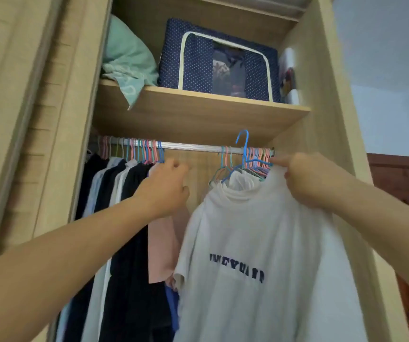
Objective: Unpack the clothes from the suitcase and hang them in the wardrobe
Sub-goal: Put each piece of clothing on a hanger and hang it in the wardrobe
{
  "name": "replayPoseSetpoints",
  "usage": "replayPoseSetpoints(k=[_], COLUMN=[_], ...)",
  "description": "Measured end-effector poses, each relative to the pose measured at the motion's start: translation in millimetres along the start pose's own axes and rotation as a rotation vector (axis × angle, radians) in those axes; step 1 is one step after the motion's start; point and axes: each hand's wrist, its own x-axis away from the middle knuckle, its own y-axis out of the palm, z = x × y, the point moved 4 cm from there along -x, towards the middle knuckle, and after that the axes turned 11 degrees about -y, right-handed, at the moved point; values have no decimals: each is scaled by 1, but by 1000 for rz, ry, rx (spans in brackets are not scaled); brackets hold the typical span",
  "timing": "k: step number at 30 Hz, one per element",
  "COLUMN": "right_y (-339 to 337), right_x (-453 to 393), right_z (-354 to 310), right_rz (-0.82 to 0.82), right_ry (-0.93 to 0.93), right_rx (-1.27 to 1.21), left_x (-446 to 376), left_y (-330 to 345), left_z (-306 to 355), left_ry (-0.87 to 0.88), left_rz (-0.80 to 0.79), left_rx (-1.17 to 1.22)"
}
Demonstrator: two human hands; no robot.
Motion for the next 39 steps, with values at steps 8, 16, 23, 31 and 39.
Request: replayPoseSetpoints(k=[8,16,23,31,39], right_y=[31,124,183,171,165], right_x=[-145,-245,-248,-241,-219], right_z=[-21,-46,-32,1,85], right_rz=[156,119,0,8,-109], right_ry=[70,30,185,91,247], right_rx=[37,52,125,66,-208], left_x=[-3,-5,-9,-21,-30], left_y=[-13,-8,2,11,14], left_z=[-138,-167,-168,-148,-143], left_ry=[-73,-3,-114,-259,-354], left_rz=[265,446,407,490,481], left_rx=[-345,-553,-698,-543,-564])
